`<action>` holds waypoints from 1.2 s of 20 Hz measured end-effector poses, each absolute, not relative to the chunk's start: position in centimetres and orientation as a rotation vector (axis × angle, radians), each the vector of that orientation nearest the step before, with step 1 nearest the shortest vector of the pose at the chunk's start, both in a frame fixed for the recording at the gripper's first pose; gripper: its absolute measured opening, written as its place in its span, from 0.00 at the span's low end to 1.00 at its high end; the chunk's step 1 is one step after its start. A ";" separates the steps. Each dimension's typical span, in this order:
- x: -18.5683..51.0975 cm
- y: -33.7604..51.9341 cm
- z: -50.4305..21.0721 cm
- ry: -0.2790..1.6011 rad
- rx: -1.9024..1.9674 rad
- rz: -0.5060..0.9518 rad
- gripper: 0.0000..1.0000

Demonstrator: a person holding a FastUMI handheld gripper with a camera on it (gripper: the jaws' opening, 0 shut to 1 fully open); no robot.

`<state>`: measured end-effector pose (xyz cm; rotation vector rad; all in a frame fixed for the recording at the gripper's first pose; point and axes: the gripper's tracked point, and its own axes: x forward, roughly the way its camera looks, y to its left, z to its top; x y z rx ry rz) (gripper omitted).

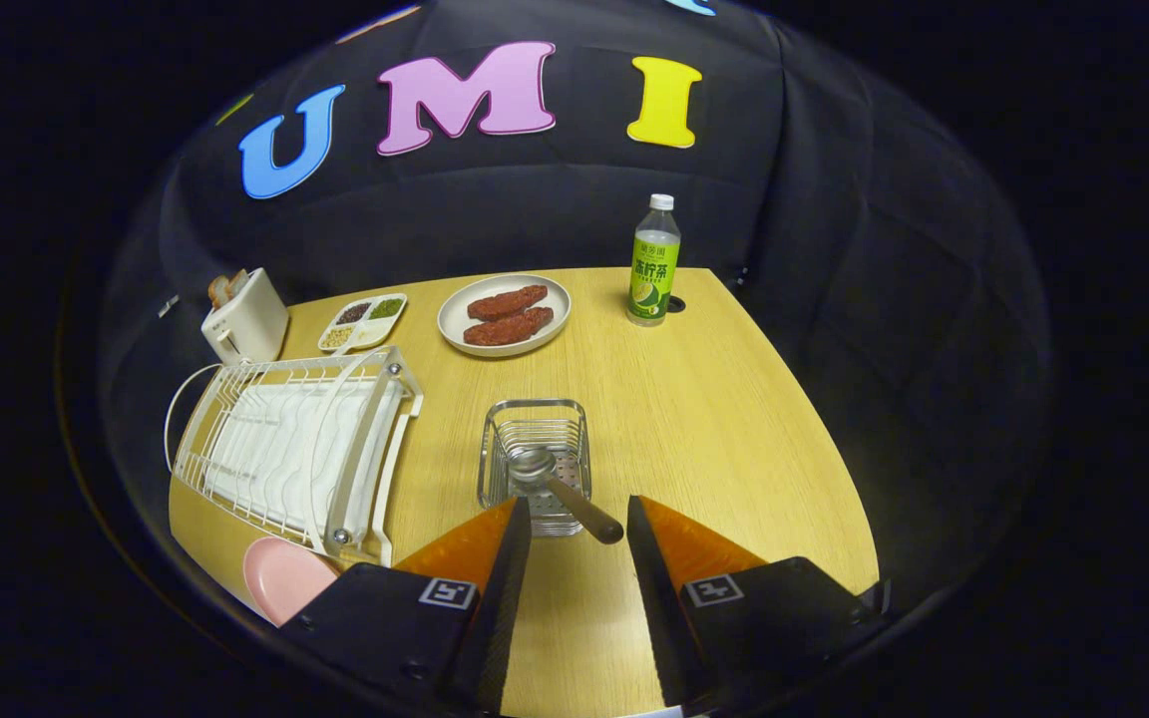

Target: Take the plate from the dish rack, then take the spoon from the basket and place it into the plate.

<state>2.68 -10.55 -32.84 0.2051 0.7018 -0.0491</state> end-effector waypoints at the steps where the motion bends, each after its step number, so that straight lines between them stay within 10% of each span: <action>1: 3.0 -10.5 -33.1 0.704 0.208 -0.044 0.61; 5: 3.5 -9.5 -33.8 0.733 0.223 -0.016 0.25; 24: 4.5 -9.8 -27.9 0.627 0.264 -0.009 0.09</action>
